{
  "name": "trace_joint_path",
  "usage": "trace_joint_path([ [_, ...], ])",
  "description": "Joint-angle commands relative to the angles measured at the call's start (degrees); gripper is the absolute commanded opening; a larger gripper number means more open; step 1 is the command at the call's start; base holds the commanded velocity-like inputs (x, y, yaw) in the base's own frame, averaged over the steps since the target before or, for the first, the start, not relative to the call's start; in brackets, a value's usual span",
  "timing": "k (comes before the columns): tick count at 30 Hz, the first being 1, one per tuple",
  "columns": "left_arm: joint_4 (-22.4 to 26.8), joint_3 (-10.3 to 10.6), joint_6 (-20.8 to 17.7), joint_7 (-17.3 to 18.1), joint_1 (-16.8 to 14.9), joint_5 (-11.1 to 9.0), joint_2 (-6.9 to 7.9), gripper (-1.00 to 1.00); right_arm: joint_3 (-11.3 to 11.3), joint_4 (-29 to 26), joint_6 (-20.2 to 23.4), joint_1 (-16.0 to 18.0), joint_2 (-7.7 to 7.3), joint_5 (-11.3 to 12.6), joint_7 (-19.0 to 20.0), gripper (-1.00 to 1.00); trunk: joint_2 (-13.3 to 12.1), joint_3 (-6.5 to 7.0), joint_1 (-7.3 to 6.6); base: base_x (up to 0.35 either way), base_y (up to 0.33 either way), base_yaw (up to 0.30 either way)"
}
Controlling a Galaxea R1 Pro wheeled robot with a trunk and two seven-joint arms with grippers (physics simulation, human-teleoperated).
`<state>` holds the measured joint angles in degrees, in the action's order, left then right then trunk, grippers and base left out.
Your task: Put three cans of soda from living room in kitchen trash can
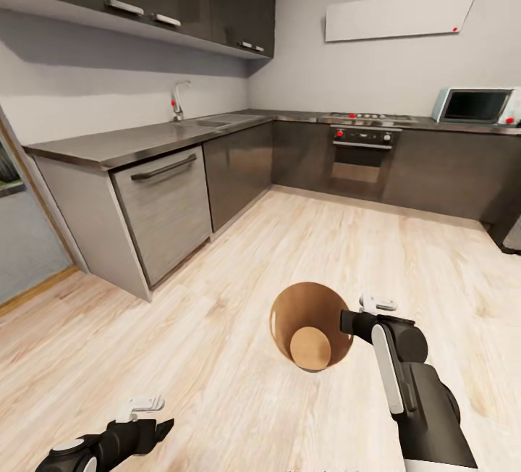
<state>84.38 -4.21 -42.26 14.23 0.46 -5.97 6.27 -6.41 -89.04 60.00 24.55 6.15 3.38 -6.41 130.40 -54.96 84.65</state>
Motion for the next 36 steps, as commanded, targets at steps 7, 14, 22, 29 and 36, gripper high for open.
trace_joint_path([
  [7,0.0,0.1,0.0,0.0,0.0,0.0,0.06,1.00,0.0,-0.1,0.0,0.0,0.00,0.9,0.3,-1.00,0.0,0.01,0.00,0.000,0.000,-0.281],
  [14,0.0,0.1,0.1,-0.1,0.0,0.0,0.03,1.00,0.1,-0.2,0.0,0.0,0.02,0.9,0.3,-1.00,0.0,0.01,0.00,0.000,0.000,-0.281],
  [22,-0.1,0.2,0.1,-0.1,0.0,0.0,-0.02,1.00,0.1,-0.2,0.0,0.0,0.01,0.9,0.3,-1.00,0.0,0.01,0.00,0.000,0.000,-0.281],
  [29,-0.1,0.1,0.1,-0.1,0.0,0.0,-0.03,1.00,0.0,-0.2,0.0,0.1,0.01,1.0,0.3,-1.00,0.0,0.01,0.00,0.000,0.000,-0.281],
  [36,-0.1,0.1,0.1,-0.1,0.0,0.0,-0.03,1.00,0.1,-0.1,0.0,0.0,0.00,1.0,0.3,-1.00,0.0,0.01,0.00,0.000,0.000,-0.281],
])
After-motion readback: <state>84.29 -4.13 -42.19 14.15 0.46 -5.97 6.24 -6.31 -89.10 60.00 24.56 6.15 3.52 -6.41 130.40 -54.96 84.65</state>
